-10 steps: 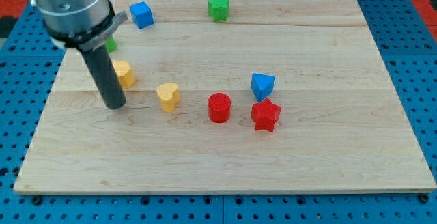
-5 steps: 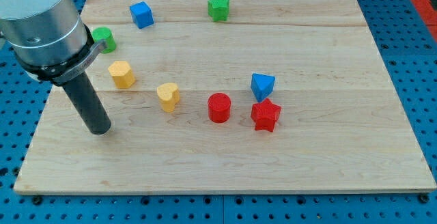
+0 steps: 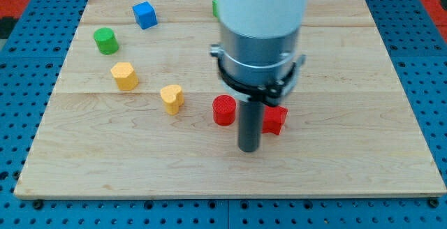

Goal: Slightly push down the yellow heart

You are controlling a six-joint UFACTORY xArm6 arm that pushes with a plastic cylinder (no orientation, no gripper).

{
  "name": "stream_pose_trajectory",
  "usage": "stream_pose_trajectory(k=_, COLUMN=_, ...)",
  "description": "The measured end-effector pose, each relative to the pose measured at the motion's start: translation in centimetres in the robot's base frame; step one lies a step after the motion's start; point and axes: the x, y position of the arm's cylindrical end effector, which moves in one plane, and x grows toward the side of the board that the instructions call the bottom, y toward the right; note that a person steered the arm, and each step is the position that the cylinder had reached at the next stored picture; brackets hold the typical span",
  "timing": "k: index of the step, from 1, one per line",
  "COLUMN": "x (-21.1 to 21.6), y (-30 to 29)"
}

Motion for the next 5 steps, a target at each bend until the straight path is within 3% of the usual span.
stream_pose_trajectory(k=1, x=2.2, y=5.0)
stream_pose_trajectory(k=2, x=0.2, y=15.9)
stream_pose_trajectory(k=3, x=-8.3, y=16.3)
stream_pose_trajectory(k=4, x=-14.8, y=7.4)
stream_pose_trajectory(k=5, x=-15.2, y=-6.8)
